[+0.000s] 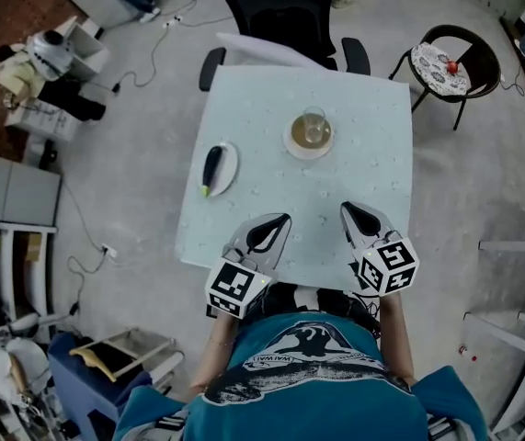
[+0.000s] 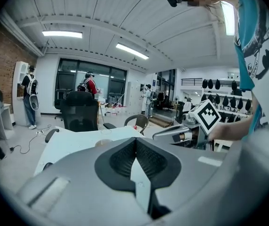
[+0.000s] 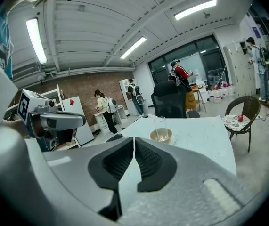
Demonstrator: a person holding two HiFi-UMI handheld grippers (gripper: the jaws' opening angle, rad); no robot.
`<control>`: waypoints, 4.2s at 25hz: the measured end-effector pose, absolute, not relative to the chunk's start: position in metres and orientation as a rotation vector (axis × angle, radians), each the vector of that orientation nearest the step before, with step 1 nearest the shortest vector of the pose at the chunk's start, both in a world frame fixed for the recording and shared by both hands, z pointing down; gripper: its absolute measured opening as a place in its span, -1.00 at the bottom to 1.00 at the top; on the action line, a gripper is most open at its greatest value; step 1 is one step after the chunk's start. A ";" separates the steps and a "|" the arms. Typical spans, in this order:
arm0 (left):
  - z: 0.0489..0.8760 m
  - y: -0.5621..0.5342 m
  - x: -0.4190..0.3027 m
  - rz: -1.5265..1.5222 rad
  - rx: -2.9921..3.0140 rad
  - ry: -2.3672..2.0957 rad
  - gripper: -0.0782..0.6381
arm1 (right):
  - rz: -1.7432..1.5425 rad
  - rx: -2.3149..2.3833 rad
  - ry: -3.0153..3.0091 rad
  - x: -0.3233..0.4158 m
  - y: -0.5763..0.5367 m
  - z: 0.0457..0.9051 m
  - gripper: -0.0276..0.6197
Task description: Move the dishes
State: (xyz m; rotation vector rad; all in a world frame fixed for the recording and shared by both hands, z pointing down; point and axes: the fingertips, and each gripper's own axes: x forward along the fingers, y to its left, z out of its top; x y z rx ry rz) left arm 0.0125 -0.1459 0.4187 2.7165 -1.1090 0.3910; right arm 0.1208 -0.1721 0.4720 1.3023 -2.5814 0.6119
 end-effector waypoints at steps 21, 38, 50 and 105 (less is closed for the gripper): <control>0.428 -0.176 -0.057 0.288 2.758 -0.886 -0.75 | 0.267 1.349 -2.333 0.084 -0.305 0.471 -0.44; 0.439 -0.200 -0.134 0.288 2.703 -0.973 -0.75 | 0.532 1.406 -2.046 0.086 -0.427 0.572 0.12; 0.442 -0.210 -0.140 0.276 2.668 -1.059 -0.75 | 0.529 1.454 -2.097 0.092 -0.426 0.578 -0.05; 0.443 -0.153 -0.027 0.392 2.644 -0.952 -0.75 | 0.538 1.671 -2.021 0.241 -0.226 0.593 -0.05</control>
